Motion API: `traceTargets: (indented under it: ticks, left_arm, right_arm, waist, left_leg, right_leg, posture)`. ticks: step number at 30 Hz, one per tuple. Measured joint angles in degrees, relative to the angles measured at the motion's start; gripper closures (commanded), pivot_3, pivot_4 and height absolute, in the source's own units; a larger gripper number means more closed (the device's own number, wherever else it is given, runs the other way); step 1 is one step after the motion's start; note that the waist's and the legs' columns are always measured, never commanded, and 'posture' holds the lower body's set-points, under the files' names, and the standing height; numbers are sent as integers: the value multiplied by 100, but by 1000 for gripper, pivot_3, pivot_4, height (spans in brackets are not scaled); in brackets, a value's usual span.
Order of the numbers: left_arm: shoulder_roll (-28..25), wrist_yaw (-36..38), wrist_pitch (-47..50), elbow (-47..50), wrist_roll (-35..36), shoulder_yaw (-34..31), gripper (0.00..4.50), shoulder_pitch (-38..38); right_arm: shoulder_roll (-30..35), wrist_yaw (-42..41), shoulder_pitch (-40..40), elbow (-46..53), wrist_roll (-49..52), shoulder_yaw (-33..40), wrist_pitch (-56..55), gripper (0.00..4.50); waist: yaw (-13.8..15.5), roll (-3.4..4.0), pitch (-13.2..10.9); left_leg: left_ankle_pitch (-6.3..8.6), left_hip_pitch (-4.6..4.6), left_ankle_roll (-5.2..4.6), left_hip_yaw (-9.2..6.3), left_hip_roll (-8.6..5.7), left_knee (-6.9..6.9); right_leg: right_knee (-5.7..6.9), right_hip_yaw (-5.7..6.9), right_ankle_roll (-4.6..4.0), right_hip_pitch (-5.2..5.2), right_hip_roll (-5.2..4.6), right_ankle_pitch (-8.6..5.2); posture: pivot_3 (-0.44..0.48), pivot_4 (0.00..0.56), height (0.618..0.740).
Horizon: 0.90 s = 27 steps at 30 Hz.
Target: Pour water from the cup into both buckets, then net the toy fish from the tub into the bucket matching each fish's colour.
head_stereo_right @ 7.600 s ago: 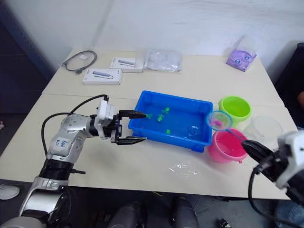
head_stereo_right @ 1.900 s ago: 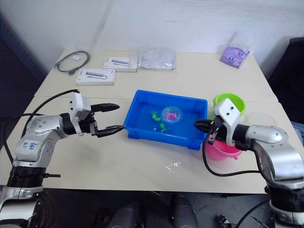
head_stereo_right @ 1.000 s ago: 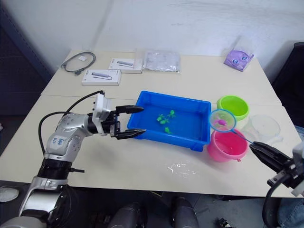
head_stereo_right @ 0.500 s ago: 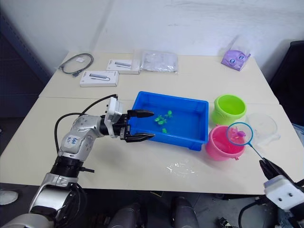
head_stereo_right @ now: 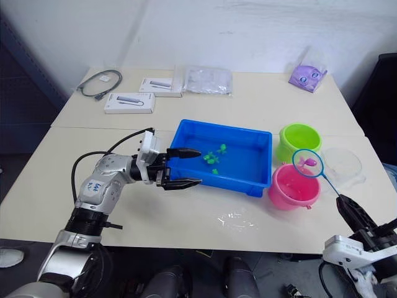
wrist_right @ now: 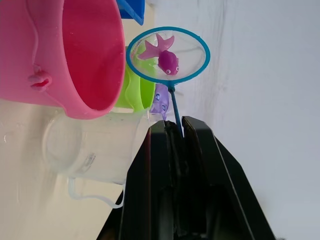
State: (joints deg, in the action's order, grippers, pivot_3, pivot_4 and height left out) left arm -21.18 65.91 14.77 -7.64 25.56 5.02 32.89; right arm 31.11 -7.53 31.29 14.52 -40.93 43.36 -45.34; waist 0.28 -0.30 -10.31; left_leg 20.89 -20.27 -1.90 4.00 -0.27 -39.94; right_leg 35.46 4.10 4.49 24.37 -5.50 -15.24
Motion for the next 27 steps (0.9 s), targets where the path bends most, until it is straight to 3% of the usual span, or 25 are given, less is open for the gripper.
traceTargets:
  ticks: [7,18,21,27]
  left_arm:
    - [122,-132,-128,-12,0,-112,85,-12]
    - [96,-125,-232,-166,-2,-171,85,-8]
    - [8,-106,-244,-161,-5,-171,85,-91]
    - [-789,267,169,-172,137,-350,85,-110]
  right_arm:
    - [297,884,280,-309,-632,0,-96,4500]
    - [774,1171,363,-342,-544,-38,-61,4500]
    - [752,852,348,-295,248,-100,215,4500]
    - [994,-825,252,727,3917,-577,1773,4500]
  waist:
    - [-39,-1,0]
    - [-31,-2,-1]
    - [-34,-2,-1]
    - [-73,-3,-2]
  left_leg:
    - [-1,2,2,1,2,0]
    - [-2,2,2,1,2,0]
    - [-2,2,1,-1,3,0]
    - [-1,11,0,-5,15,1]
  right_leg:
    - [2,-2,-2,0,3,-2]
    - [2,-2,-3,0,2,-2]
    - [2,-2,-3,0,2,-2]
    - [13,1,-11,-1,5,-6]
  posture:
    - [0,150,740]
    - [0,150,740]
    - [0,150,740]
    - [0,150,740]
